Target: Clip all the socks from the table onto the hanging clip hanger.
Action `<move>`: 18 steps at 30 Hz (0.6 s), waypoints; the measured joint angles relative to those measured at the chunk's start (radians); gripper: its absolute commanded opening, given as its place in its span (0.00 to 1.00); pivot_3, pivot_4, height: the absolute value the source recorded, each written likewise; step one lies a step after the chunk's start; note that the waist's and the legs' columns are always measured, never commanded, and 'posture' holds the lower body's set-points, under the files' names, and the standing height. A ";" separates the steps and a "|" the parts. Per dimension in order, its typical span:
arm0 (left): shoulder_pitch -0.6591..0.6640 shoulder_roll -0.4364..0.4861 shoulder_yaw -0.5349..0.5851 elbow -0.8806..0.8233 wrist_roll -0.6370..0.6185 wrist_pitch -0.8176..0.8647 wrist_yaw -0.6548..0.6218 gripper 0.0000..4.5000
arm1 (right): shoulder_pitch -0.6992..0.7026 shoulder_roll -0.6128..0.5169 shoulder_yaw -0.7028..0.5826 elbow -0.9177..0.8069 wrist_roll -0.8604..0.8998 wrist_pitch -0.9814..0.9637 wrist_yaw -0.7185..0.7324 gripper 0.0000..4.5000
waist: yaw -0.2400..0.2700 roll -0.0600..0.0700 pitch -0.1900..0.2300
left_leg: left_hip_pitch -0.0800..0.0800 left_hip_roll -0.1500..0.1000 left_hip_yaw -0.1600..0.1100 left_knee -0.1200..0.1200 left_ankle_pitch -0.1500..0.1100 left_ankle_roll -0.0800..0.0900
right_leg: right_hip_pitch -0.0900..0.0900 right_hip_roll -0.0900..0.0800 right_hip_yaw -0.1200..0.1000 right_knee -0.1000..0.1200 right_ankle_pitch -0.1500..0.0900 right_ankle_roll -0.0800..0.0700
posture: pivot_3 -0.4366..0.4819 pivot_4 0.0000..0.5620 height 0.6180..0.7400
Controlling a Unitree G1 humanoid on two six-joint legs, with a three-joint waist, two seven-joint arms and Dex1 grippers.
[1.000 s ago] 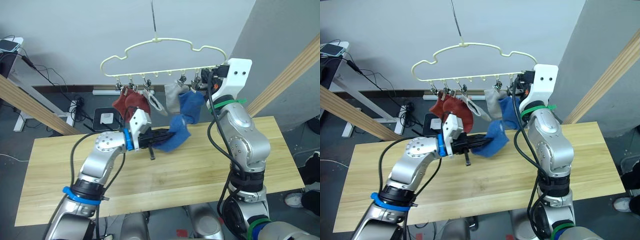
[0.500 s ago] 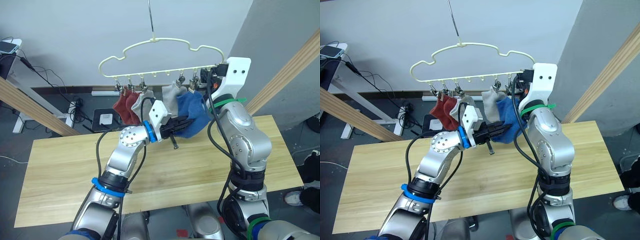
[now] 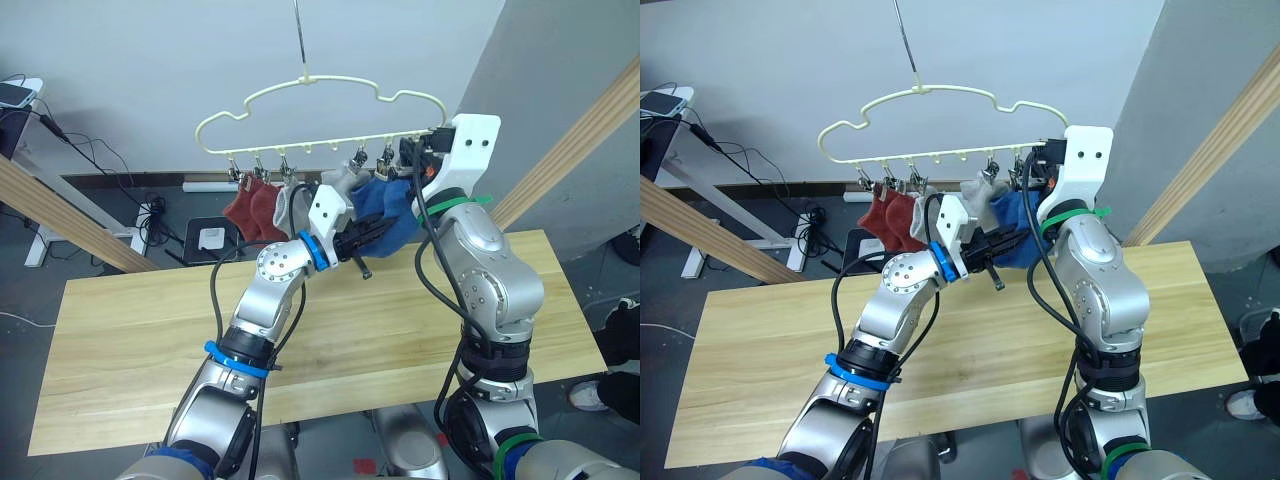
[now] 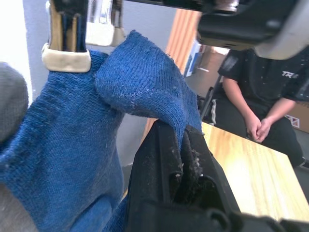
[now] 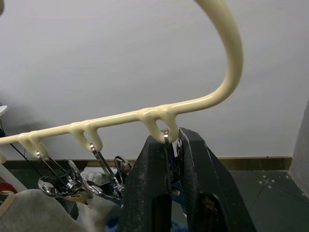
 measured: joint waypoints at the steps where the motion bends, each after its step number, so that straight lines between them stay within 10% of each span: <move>1: -0.001 -0.003 0.001 0.001 0.000 0.002 0.002 0.01 | 0.000 0.000 0.000 0.000 0.000 0.000 0.000 0.00 | 0.000 0.000 0.000 | 0.000 0.000 0.000 0.000 0.000 0.000 | 0.000 0.000 0.000 0.000 0.000 0.000 | 0.09 0.57 0.93; 18: -0.037 -0.040 0.035 0.023 -0.005 0.067 0.046 0.01 | 0.000 -0.002 0.000 -0.001 0.000 0.000 0.000 0.00 | -0.001 0.000 0.000 | 0.000 0.000 0.000 0.000 0.000 0.000 | 0.000 0.000 0.000 0.000 0.000 0.000 | 0.09 0.57 0.93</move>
